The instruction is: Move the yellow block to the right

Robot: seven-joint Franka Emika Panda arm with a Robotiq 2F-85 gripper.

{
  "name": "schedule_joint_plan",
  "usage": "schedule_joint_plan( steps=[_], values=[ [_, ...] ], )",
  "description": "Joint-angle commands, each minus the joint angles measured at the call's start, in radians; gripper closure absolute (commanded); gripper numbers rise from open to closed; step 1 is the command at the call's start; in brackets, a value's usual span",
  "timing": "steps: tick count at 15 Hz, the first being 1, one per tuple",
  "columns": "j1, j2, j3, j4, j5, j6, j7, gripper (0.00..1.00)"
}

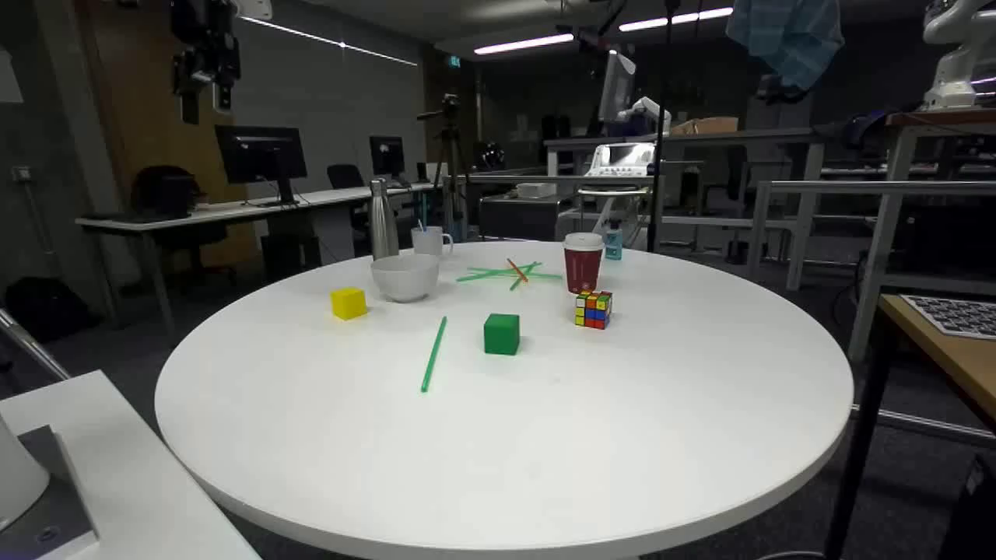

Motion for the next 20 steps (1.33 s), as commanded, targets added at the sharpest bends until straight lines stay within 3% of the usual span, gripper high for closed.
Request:
schedule_joint_plan(
  steps=[1,12,20],
  values=[
    [0.013,0.002,-0.010,0.002,-0.004,-0.002,0.005,0.00],
    [-0.009,0.175,-0.071,0.046,-0.160,0.219,-0.170,0.00],
    [-0.019,0.379,-0.145,0.166,-0.187,0.356,-0.360,0.00]
  ],
)
